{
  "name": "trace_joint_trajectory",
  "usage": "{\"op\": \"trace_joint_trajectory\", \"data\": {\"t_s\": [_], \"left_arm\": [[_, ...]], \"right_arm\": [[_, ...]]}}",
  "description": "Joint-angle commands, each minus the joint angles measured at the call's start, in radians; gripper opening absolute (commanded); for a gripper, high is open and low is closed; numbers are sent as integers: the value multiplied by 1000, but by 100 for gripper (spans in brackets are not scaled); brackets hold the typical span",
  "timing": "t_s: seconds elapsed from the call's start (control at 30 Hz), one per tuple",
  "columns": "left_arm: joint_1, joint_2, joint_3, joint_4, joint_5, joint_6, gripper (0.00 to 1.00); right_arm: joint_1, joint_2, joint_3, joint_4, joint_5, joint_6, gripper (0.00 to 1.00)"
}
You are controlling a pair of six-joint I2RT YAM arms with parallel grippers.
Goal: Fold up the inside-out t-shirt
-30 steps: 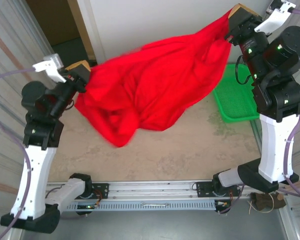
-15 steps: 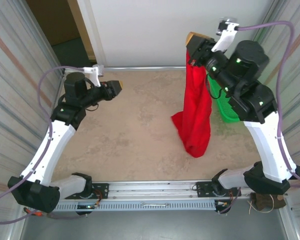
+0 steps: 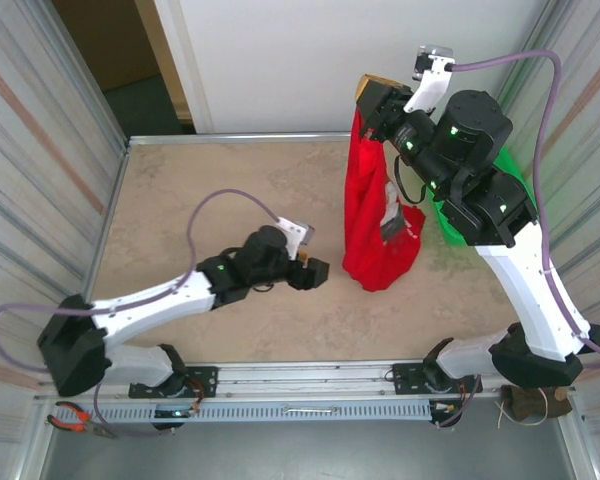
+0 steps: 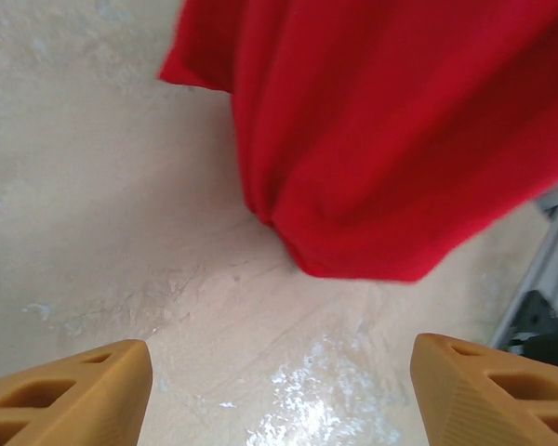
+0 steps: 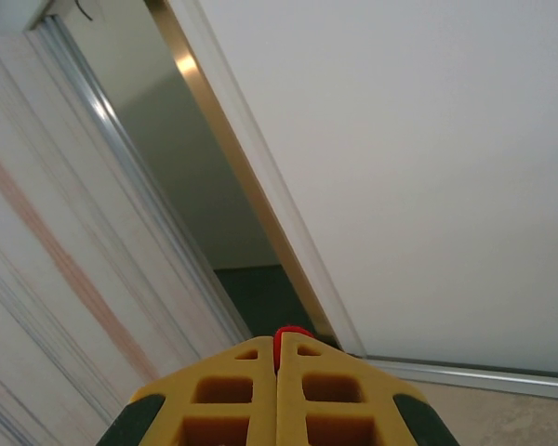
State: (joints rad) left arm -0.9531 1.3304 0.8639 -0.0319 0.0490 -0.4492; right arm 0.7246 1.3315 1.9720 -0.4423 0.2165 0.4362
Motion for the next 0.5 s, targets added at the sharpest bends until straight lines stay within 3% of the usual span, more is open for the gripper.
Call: {"op": "trace_joint_trajectory", "data": {"t_s": [0.0, 0.23, 0.27, 0.37, 0.47], "left_arm": [[-7, 86, 72, 73, -113, 51, 75], [-3, 219, 217, 82, -128, 111, 76], [1, 226, 238, 82, -106, 122, 67], [17, 177, 280, 36, -69, 153, 2], [42, 44, 303, -71, -63, 158, 0]], "right_arm": [[29, -33, 20, 69, 9, -3, 0], [57, -28, 58, 80, -39, 34, 0], [56, -25, 68, 80, -48, 40, 0], [56, -18, 111, 66, -54, 38, 0], [54, -25, 134, 57, -43, 22, 0]]}}
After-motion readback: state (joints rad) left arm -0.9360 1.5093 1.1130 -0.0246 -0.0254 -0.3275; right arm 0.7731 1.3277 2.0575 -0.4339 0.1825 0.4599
